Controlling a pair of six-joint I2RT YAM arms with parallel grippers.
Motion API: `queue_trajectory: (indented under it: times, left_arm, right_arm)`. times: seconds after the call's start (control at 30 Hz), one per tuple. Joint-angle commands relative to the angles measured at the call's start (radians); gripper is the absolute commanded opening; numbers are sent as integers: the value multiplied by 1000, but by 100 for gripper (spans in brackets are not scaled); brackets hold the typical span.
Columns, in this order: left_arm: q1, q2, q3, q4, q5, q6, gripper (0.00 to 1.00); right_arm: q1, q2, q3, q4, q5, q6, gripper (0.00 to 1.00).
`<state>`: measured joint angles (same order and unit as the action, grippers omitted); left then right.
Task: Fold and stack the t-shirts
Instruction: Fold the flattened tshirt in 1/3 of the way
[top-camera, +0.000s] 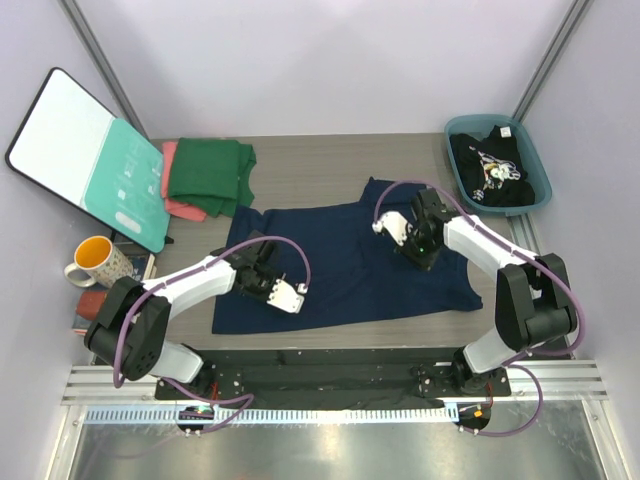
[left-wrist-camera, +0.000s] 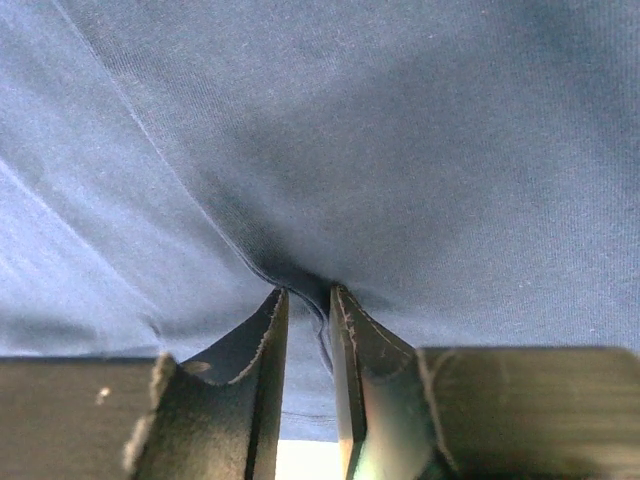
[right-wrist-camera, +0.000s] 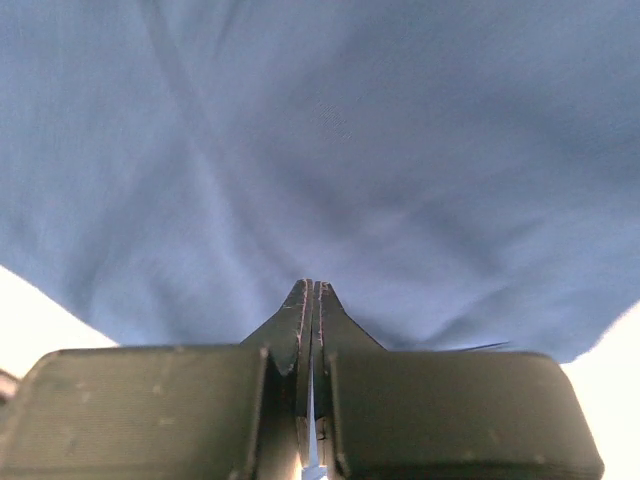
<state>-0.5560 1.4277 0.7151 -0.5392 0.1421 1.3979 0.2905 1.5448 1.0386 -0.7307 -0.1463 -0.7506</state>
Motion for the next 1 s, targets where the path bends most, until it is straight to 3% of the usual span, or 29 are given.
queue_trajectory:
  times: [0.0, 0.5, 0.97]
  left_arm:
    - [-7, 0, -16, -42, 42, 12, 24]
    - [-7, 33, -25, -38, -9, 12, 22]
    - [-5, 105, -14, -18, -133, -79, 26]
  right_arm:
    - [-24, -71, -84, -58, 1, -23, 1]
    - [-211, -2, -195, 10, 34, -70, 1]
    - [-215, -18, -219, 37, 79, -59, 1]
